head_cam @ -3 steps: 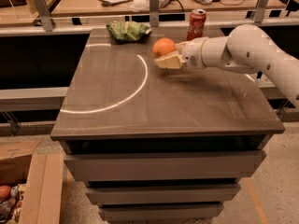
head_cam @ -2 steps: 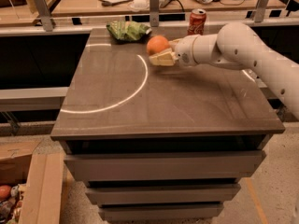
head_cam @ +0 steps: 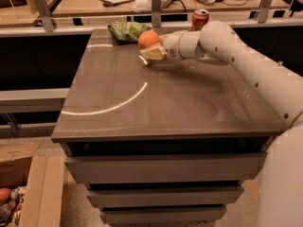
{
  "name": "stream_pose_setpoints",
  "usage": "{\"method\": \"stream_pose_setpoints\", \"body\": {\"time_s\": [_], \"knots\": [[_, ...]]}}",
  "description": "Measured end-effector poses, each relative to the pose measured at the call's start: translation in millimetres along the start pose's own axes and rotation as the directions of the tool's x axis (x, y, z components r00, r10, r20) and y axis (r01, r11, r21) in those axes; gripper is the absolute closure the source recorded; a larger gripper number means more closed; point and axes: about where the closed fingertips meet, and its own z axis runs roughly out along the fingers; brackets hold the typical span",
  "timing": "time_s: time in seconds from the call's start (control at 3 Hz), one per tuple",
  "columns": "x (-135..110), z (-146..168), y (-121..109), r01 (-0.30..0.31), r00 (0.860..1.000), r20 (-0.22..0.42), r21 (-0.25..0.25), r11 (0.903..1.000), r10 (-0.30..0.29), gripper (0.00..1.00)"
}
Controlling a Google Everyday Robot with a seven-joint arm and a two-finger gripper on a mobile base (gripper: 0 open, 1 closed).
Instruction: Move orange near green jalapeno chip bag
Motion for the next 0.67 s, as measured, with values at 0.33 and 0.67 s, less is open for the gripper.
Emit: {"method": "stream_pose_setpoints", "body": {"time_s": [0.33,0.67], "knots": [[-5.4,20.4,-4.3,0.006,1.000,0.006,0.014,0.9999,-0.006,1.00],[-6.5,35.5,-8.5,0.014,1.000,-0.007,0.030,0.9995,-0.014,1.00]]}}
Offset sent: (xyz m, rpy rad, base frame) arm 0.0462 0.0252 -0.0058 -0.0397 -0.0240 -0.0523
